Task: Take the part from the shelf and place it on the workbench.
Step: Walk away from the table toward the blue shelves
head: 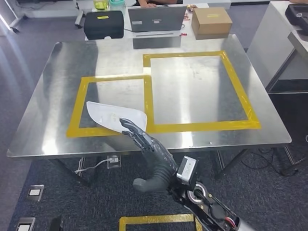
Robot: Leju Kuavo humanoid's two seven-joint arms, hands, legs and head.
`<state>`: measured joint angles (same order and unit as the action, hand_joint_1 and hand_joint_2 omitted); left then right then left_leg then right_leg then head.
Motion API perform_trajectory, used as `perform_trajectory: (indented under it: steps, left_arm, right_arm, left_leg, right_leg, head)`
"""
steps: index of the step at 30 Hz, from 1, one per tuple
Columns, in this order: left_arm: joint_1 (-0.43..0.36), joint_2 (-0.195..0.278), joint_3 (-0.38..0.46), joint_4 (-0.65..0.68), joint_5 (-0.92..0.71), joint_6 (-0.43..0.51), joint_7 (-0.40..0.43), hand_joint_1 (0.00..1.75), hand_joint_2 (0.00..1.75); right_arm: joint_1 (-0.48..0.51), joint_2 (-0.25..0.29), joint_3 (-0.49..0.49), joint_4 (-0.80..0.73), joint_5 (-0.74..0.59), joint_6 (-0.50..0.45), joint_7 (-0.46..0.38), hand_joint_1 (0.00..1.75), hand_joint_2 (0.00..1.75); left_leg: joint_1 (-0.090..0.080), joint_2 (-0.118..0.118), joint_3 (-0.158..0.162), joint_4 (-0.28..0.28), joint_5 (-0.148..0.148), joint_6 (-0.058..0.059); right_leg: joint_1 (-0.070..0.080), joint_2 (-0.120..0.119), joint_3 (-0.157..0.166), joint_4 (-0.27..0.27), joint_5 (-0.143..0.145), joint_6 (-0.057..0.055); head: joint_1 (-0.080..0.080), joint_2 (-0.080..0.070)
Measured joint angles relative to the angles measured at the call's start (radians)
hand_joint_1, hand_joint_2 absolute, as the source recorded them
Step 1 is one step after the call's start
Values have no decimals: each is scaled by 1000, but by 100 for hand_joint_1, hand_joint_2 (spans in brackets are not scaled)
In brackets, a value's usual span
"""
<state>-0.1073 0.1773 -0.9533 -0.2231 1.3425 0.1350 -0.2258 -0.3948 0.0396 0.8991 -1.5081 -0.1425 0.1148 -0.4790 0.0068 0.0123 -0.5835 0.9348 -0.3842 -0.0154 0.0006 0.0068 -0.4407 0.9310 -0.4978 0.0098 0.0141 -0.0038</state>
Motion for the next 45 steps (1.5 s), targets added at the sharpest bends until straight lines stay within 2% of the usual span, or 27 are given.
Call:
perform_trajectory:
  steps: [2, 3, 6, 7, 8, 10, 12, 13, 14, 16, 18, 21, 22, 23, 24, 26, 28, 29, 31, 33, 36, 37, 38, 40, 42, 44, 45]
  left_arm:
    - [1, 0, 0, 0, -1, 0, 0, 0, 0]
    - [2, 1, 0, 0, -1, 0, 0, 0, 0]
    - [1, 0, 0, 0, -4, -1, 0, 0, 0]
    - [1, 0, 0, 0, -5, -1, 0, 0, 0]
    - [1, 0, 0, 0, -6, -2, 0, 0, 0]
    - [1, 1, 0, 0, -9, -4, 0, 0, 0]
    - [1, 2, 0, 0, -13, -5, 0, 0, 0]
    - [2, 2, 0, 0, -15, -6, -1, 0, 0]
    - [2, 2, 0, 0, -16, -6, -1, 0, 0]
    - [2, 1, 0, 0, -17, -7, -1, 0, 0]
    - [0, 0, 0, 0, -17, -7, -1, 0, 0]
    - [0, 0, 0, 0, -20, -7, -2, 0, 0]
    - [1, 0, 0, 0, -21, -8, -2, 0, 0]
    - [1, 0, 0, 0, -22, -8, -2, 0, 0]
    - [0, 0, 0, 0, -23, -8, -2, 0, 0]
    - [0, 0, 0, 0, -23, -9, -2, 0, 0]
    - [-1, -1, 0, 0, -24, -9, -2, 0, 0]
    - [-1, -1, 0, 0, -24, -9, -2, 0, 0]
    - [-1, -1, 0, 0, -24, -9, -1, 0, 0]
    - [-2, 0, 0, 0, -23, -9, 0, 0, 0]
    - [0, 2, 0, 0, -23, -9, 1, 0, 0]
    - [0, 2, 0, 0, -23, -9, 2, 0, 0]
    - [1, 3, 0, 0, -23, -9, 2, 0, 0]
    - [0, 4, 0, 0, -22, -9, 2, 0, 0]
    - [-1, 6, 0, 0, -19, -8, 3, 0, 0]
    - [-1, 7, 0, 0, -16, -6, 4, 0, 0]
    - [-2, 7, 0, 0, -14, -6, 4, 0, 0]
  right_arm:
    - [0, 0, -2, 0, -3, 0, 0, 0, 0]
    - [0, 0, -2, 0, -6, 0, 0, 0, 0]
    - [3, -1, -4, 1, -18, 2, -1, 0, 0]
    - [5, -1, -5, 2, -22, 3, 0, 0, 0]
    - [7, -1, -7, 2, -26, 5, 0, 0, 0]
    - [11, -2, -12, 2, -31, 6, 0, 0, 0]
    - [12, -2, -17, 1, -33, 6, 0, 0, 0]
    - [12, -2, -20, 1, -33, 5, 0, 0, 0]
    - [13, -2, -22, 0, -34, 4, 0, 0, 0]
    - [15, -3, -27, 0, -34, 2, 0, 0, 0]
    - [16, -4, -29, 0, -35, 2, 0, 0, 0]
    - [17, -7, -31, 0, -34, -1, 0, 0, 0]
    - [19, -8, -33, 0, -33, -2, 1, 0, 0]
    - [21, -9, -35, 0, -33, -3, 1, 0, 0]
    - [23, -10, -36, 0, -32, -4, 1, 0, 0]
    - [25, -10, -40, 0, -32, -4, 1, 0, 0]
    - [24, -10, -43, 0, -32, -4, 0, 0, 0]
    - [24, -10, -44, 0, -32, -4, 0, 0, 0]
    - [25, -10, -47, -1, -32, -2, 0, 0, 0]
    - [26, -11, -50, 0, -30, 3, -2, 0, 0]
    - [26, -11, -52, 1, -27, 8, -4, 0, 0]
    - [26, -11, -52, 1, -27, 8, -5, 0, 0]
    - [27, -11, -52, 2, -27, 9, -6, 0, 0]
    - [27, -11, -52, 2, -27, 9, -7, 0, 0]
    - [26, -11, -53, 2, -27, 9, -8, 0, 0]
    - [24, -11, -53, 2, -27, 10, -9, 0, 0]
    - [23, -10, -53, 2, -27, 10, -9, 0, 0]
  left_leg:
    - [1, -2, -12, 11, -11, -13]
    - [1, -3, -26, 39, -39, -18]
    - [9, -6, -97, 228, -167, -30]
    - [11, -6, -109, 280, -185, -33]
    - [13, -6, -104, 298, -181, -35]
    - [19, -14, -39, 221, -130, -38]
    - [25, -54, 59, 73, -96, -36]
    - [26, -72, 89, 21, -92, -33]
    - [25, -82, 104, -5, -94, -30]
    - [25, -66, 100, -8, -91, -18]
    - [25, -40, 91, -10, -81, 0]
    - [16, 0, 69, -9, -64, 23]
    - [12, 13, 60, -8, -58, 26]
    - [9, 24, 52, -6, -53, 26]
    - [7, 36, 45, -4, -48, 26]
    - [4, 56, 34, 1, -41, 23]
    - [1, 73, 29, 5, -33, 15]
    - [1, 82, 27, 5, -27, 10]
    - [1, 99, 22, 6, -17, -1]
    - [2, 73, 6, 33, -48, -13]
    - [4, 5, -50, 202, -189, -22]
    - [5, -2, -63, 260, -218, -23]
    - [5, -4, -63, 291, -221, -23]
    - [7, -10, -15, 250, -172, -21]
    - [10, -44, 78, 111, -131, -16]
    - [10, -77, 134, 15, -130, -9]
    - [8, -79, 140, -1, -132, -5]
  right_leg:
    - [-5, -3, -10, -10, 16, -14]
    - [-8, -4, -17, -15, 26, -23]
    - [-9, -3, -50, -16, 51, -34]
    - [-9, 0, -62, -15, 60, -33]
    - [-10, 5, -74, -13, 68, -31]
    - [-12, 19, -98, -6, 82, -24]
    - [-13, 36, -122, 4, 95, -14]
    - [-13, 45, -131, 8, 102, -7]
    - [-13, 53, -138, 10, 109, -1]
    - [-13, 72, -147, 12, 120, 13]
    - [-12, 58, -168, 48, 85, 23]
    - [-12, 12, -224, 241, -52, 30]
    - [-13, 7, -234, 301, -76, 31]
    - [-13, 3, -228, 328, -76, 32]
    - [-14, 0, -204, 317, -58, 31]
    - [-12, -22, -109, 188, -7, 24]
    - [-1, -56, -22, 51, 8, 13]
    - [5, -64, -4, 17, 5, 7]
    - [8, -53, -9, -1, 12, -6]
    - [2, -36, -27, -11, 30, -23]
    - [-1, -9, -70, -11, 66, -42]
    - [0, 2, -87, -8, 78, -43]
    - [1, 13, -105, -4, 89, -42]
    - [0, 36, -140, 6, 109, -38]
    - [1, 58, -169, 18, 126, -30]
    - [1, 76, -185, 24, 144, -20]
    - [1, 85, -189, 23, 155, -13]
  head:
    - [-2, 0]
    - [-7, 0]
    - [-26, 0]
    - [-30, 0]
    - [-33, 0]
    - [-40, 0]
    - [-47, 0]
    - [-49, 0]
    - [-49, 0]
    - [-44, 0]
    - [-33, 0]
    - [-9, 0]
    - [-5, 0]
    - [-2, 0]
    - [0, 0]
    - [5, 0]
    - [9, 0]
    - [9, 0]
    - [9, 0]
    - [6, 0]
    - [-14, 0]
    - [-20, 0]
    - [-23, 0]
    - [-31, 0]
    - [-39, 0]
    - [-41, 0]
    - [-42, 0]
